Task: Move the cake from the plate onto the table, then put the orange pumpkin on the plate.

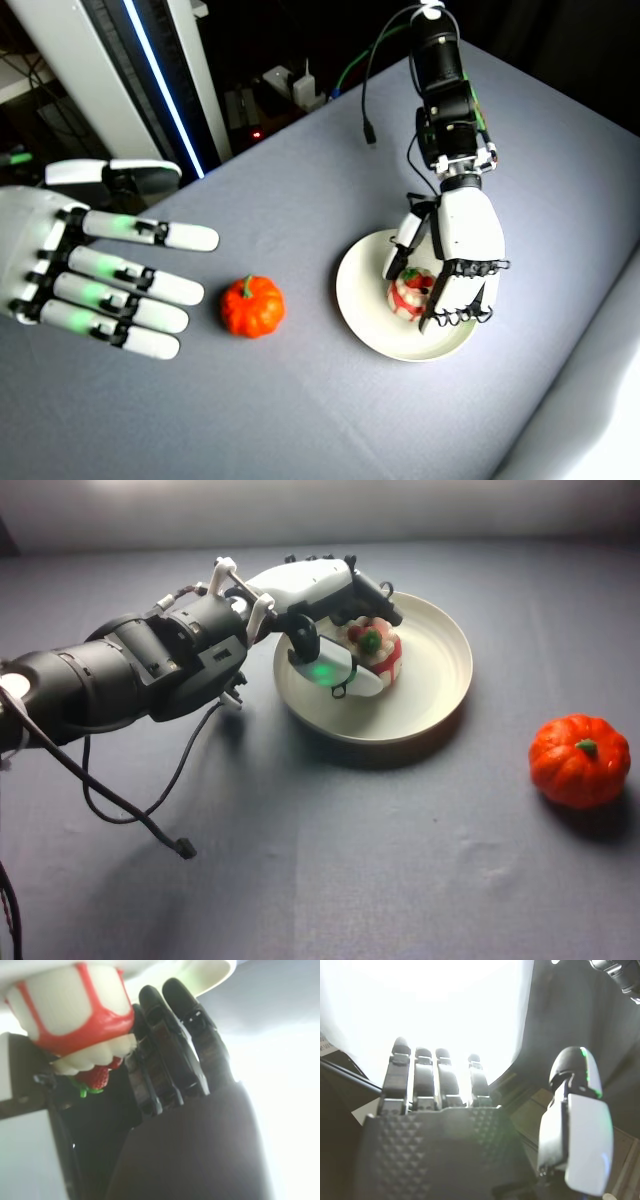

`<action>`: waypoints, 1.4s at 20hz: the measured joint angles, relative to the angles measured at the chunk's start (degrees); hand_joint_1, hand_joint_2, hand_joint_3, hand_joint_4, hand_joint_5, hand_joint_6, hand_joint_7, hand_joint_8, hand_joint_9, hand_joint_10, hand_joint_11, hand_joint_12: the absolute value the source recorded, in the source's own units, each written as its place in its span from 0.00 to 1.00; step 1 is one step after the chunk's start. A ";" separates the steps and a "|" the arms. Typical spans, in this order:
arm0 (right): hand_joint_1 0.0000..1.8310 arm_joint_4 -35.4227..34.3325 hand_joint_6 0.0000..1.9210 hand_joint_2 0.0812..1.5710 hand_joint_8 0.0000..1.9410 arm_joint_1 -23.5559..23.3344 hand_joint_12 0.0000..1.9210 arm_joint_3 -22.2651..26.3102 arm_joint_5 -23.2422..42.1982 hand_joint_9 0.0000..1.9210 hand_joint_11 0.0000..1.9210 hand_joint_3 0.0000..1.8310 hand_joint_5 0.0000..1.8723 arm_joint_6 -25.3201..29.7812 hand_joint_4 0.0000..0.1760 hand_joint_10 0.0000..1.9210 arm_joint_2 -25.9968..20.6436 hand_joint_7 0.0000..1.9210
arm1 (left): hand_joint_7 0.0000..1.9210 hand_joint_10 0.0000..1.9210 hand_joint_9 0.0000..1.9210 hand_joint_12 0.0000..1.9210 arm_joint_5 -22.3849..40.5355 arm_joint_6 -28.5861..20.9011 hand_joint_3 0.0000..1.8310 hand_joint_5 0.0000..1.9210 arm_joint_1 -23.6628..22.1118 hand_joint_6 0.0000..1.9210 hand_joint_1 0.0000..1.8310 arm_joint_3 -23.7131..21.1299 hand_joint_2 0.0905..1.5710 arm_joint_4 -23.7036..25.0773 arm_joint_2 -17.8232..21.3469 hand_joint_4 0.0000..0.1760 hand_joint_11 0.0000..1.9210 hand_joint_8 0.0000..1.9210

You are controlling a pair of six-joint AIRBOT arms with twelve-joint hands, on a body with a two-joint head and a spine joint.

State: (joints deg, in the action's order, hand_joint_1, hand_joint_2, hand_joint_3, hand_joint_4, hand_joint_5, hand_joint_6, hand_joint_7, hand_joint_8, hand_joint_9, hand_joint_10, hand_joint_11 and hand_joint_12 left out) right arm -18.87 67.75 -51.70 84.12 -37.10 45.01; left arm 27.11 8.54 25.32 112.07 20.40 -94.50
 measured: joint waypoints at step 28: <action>0.12 -0.13 0.00 0.61 0.00 0.00 0.21 0.26 -0.13 0.00 0.00 0.00 0.00 0.26 0.97 0.00 0.11 0.00 | 0.40 0.97 0.36 1.00 6.64 0.66 0.03 0.40 -1.27 0.67 0.64 -11.34 0.75 -1.20 11.02 0.00 0.38 0.78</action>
State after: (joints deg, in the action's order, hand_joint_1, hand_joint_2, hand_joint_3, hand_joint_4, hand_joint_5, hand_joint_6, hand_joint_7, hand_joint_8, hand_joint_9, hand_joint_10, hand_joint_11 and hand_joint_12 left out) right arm -19.00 67.75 -51.44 83.99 -36.84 45.12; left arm 33.76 9.19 24.05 100.73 19.20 -83.48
